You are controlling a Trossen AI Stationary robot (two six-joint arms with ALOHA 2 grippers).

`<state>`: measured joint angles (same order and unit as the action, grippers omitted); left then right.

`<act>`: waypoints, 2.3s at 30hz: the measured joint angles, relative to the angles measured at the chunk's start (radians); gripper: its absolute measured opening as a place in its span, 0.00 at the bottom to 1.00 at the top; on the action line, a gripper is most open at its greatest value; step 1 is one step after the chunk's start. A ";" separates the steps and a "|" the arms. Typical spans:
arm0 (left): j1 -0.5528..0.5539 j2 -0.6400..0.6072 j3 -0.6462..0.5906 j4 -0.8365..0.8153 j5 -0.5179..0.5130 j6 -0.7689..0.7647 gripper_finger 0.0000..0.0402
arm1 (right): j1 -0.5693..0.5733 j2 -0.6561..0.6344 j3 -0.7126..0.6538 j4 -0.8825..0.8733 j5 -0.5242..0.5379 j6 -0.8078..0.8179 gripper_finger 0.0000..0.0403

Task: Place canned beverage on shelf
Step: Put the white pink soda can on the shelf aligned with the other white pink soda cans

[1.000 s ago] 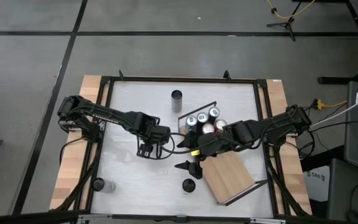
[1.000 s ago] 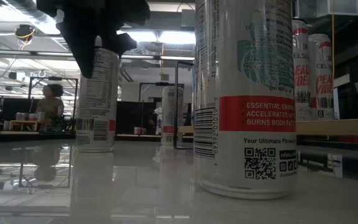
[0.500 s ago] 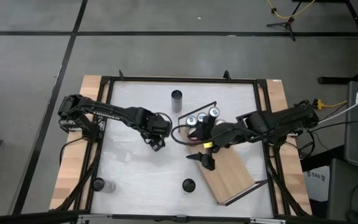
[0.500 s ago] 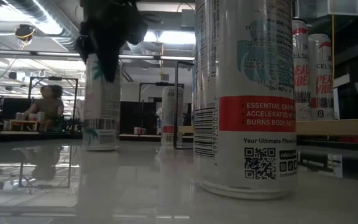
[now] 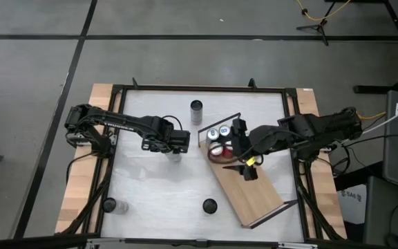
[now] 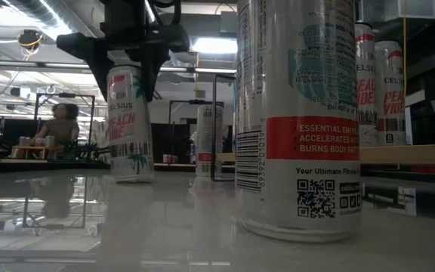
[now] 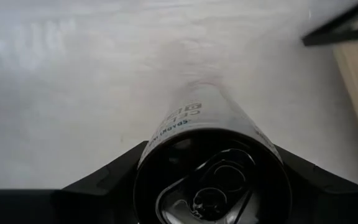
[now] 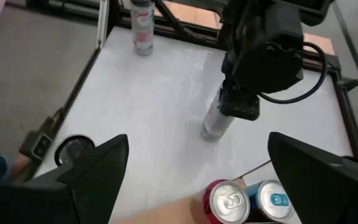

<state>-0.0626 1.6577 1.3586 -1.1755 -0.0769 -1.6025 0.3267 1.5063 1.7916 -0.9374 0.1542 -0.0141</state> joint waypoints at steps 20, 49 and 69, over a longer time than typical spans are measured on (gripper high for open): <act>0.000 0.000 -0.001 0.033 0.017 -0.151 0.65 | 0.000 0.002 0.000 -0.016 0.012 -0.081 0.93; -0.002 0.002 -0.003 0.071 -0.037 -0.115 0.85 | 0.000 0.003 0.000 -0.016 0.012 -0.081 0.93; 0.031 -0.019 -0.002 0.084 -0.043 -0.030 0.85 | 0.000 0.003 0.000 -0.015 0.012 -0.081 0.93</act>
<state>-0.0313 1.6386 1.3571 -1.0911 -0.1198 -1.6329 0.3267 1.5089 1.7916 -0.9528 0.1665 -0.0952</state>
